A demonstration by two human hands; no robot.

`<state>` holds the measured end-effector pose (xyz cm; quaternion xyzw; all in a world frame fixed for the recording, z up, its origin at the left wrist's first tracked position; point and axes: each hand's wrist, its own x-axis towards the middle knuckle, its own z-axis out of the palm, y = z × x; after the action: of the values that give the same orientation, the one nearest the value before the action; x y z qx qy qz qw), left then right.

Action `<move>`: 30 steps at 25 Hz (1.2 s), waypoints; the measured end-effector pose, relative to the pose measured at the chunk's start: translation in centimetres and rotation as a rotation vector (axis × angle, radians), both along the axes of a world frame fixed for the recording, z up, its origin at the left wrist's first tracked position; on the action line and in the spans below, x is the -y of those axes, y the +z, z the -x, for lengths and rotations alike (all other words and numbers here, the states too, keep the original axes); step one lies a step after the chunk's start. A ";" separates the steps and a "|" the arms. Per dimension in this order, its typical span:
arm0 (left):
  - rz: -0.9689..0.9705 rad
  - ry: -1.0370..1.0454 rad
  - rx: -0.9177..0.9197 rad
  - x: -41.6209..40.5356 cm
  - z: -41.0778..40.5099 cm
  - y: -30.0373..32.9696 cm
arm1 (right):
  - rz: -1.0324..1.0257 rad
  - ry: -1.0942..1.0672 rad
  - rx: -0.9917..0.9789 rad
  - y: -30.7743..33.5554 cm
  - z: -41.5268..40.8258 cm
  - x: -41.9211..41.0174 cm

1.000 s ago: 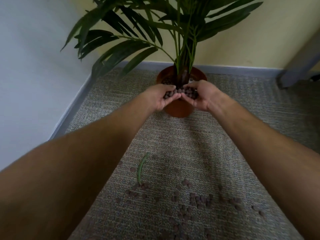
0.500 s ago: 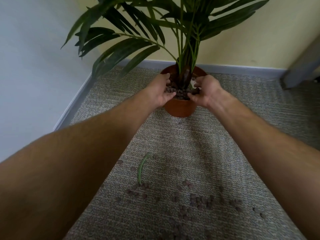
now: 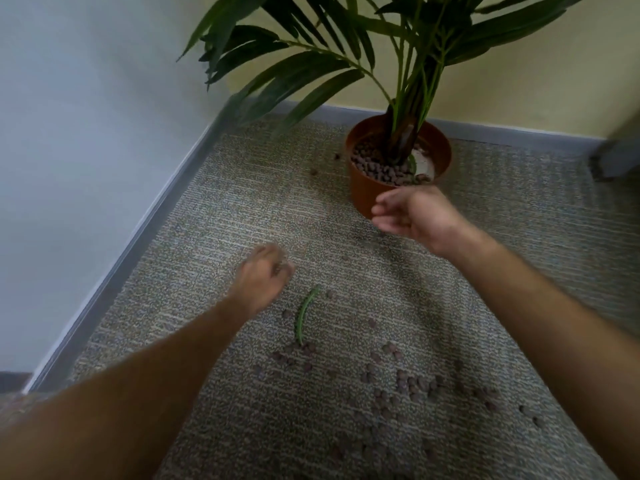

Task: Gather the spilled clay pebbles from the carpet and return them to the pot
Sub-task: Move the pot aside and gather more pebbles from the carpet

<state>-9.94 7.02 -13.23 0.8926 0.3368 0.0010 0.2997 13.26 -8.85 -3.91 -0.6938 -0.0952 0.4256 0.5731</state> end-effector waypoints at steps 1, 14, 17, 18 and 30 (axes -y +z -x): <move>-0.072 -0.037 -0.100 -0.8 2.1 -1.7 | 0.069 0.096 0.055 -0.9 0.9 -0.1; -0.365 -0.147 -0.114 -3.9 6.5 -8.0 | 0.536 0.727 1.037 -8.3 2.8 -9.1; -0.341 -0.136 -0.059 -4.4 6.6 -8.2 | 0.565 0.654 1.025 -9.6 1.1 -12.5; -0.332 -0.132 -0.046 -4.5 6.6 -8.2 | 0.567 0.624 1.016 -10.0 0.5 -13.7; -0.309 -0.124 0.059 -5.0 6.9 -8.4 | 0.450 0.225 0.716 -12.9 -5.6 -22.8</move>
<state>-16.81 12.00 -21.65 0.9466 0.2681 0.0604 0.1684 18.91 13.92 -16.77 -0.8905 -0.2677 0.2284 0.2884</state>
